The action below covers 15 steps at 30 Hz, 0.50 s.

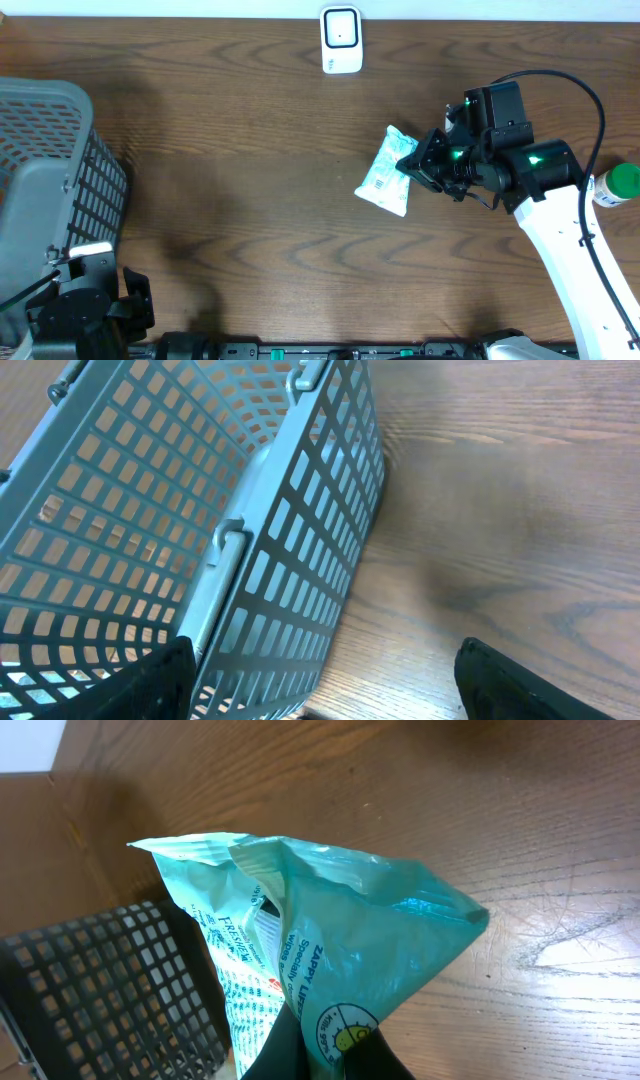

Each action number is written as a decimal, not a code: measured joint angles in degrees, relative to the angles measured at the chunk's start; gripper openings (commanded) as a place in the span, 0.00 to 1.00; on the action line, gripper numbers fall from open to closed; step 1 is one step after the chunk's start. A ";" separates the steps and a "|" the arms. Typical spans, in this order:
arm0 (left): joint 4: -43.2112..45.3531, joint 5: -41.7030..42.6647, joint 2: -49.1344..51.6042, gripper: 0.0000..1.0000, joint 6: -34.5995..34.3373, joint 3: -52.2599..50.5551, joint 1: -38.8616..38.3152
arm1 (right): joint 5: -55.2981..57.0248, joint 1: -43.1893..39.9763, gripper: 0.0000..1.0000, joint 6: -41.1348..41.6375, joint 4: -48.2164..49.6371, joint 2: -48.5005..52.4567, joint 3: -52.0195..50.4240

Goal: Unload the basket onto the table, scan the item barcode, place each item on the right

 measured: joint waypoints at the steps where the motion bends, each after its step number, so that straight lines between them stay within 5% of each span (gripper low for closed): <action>1: 0.00 0.00 0.00 0.83 0.00 0.00 0.00 | 0.46 0.02 0.01 0.07 0.13 0.00 0.00; 7: 0.00 0.02 0.00 0.83 0.00 0.00 0.00 | 19.17 4.42 0.02 -8.00 17.18 0.63 -0.15; 15: -0.15 -0.02 -0.02 0.83 0.00 0.00 0.00 | 43.89 11.50 0.01 -33.59 62.34 18.99 0.20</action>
